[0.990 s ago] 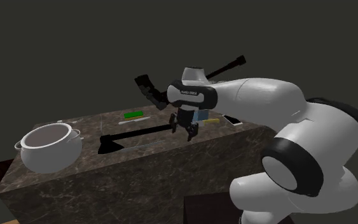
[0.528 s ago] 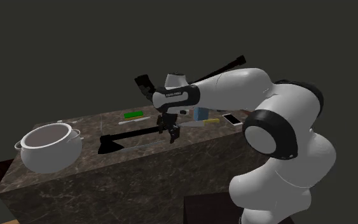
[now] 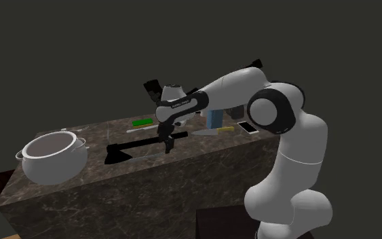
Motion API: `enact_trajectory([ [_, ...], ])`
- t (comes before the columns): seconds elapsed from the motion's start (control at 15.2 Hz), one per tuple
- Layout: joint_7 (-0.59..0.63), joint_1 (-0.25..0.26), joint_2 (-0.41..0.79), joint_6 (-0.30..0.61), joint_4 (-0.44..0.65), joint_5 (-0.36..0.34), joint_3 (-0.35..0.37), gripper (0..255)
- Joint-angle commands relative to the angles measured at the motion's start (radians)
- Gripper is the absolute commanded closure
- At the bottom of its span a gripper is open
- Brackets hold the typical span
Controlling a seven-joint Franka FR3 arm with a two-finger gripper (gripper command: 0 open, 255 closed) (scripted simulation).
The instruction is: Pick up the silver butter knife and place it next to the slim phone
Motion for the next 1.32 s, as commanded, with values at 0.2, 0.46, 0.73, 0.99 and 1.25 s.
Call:
enact_trajectory([
  [0.2, 0.272, 0.149, 0.250, 0.011, 0.187, -0.219, -0.098, 0],
  [0.46, 0.290, 0.174, 0.286, 0.050, 0.178, -0.248, -0.120, 0],
  [0.73, 0.308, 0.196, 0.319, 0.084, 0.172, -0.276, -0.139, 0],
  [0.99, 0.308, 0.197, 0.319, 0.084, 0.172, -0.276, -0.139, 0],
  [1.25, 0.308, 0.196, 0.319, 0.084, 0.172, -0.276, -0.139, 255],
])
